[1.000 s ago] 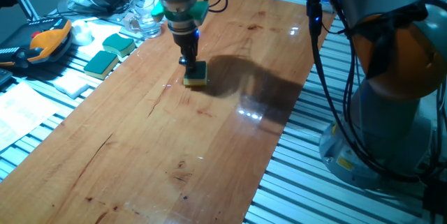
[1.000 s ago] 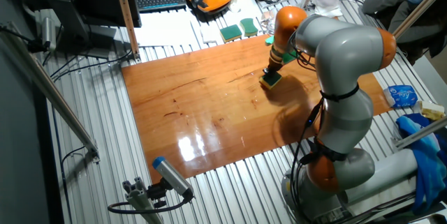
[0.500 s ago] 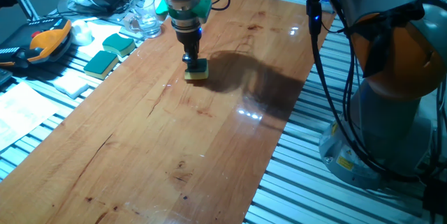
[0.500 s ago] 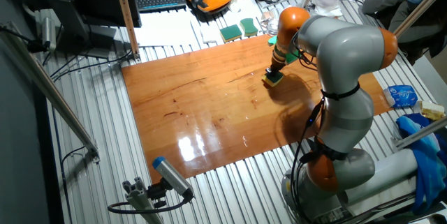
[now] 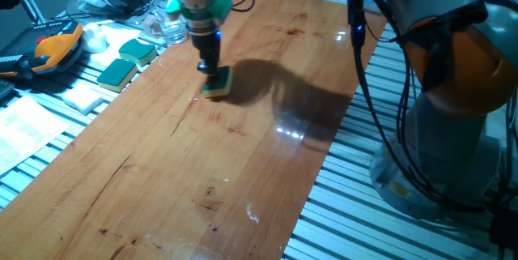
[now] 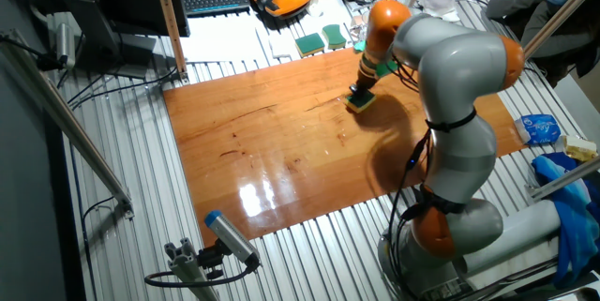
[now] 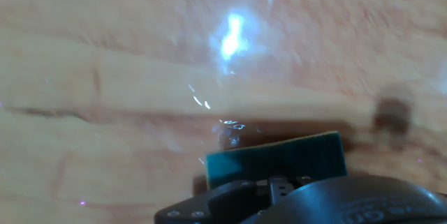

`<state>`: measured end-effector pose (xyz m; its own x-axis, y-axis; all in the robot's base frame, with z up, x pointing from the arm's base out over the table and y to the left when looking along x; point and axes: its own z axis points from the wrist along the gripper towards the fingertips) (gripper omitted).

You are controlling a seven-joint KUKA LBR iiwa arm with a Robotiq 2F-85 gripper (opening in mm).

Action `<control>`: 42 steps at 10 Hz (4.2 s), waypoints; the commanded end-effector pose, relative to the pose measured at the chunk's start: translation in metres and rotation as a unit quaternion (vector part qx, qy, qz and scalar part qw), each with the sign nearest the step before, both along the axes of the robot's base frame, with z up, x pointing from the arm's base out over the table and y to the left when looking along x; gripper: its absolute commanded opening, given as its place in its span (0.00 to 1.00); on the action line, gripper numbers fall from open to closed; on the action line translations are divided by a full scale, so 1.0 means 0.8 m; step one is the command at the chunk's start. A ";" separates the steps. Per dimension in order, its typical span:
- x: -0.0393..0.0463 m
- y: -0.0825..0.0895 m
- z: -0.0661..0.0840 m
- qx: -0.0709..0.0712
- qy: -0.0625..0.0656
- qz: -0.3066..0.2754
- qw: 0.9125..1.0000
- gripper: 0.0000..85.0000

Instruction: Clean the tabletop with a sponge

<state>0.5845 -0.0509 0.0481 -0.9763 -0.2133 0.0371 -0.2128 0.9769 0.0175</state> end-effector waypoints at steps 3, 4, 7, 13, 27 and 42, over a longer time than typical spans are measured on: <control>0.010 0.022 -0.001 0.005 0.002 -0.016 1.000 0.00; 0.011 0.030 0.000 0.004 0.003 -0.023 1.000 0.00; 0.000 0.072 0.007 -0.007 -0.001 -0.048 0.999 0.00; -0.035 0.137 0.003 -0.022 -0.012 -0.083 0.996 0.00; -0.024 0.250 -0.008 -0.049 -0.025 -0.168 0.984 0.00; 0.009 0.159 0.032 -0.026 -0.009 -0.120 0.992 0.20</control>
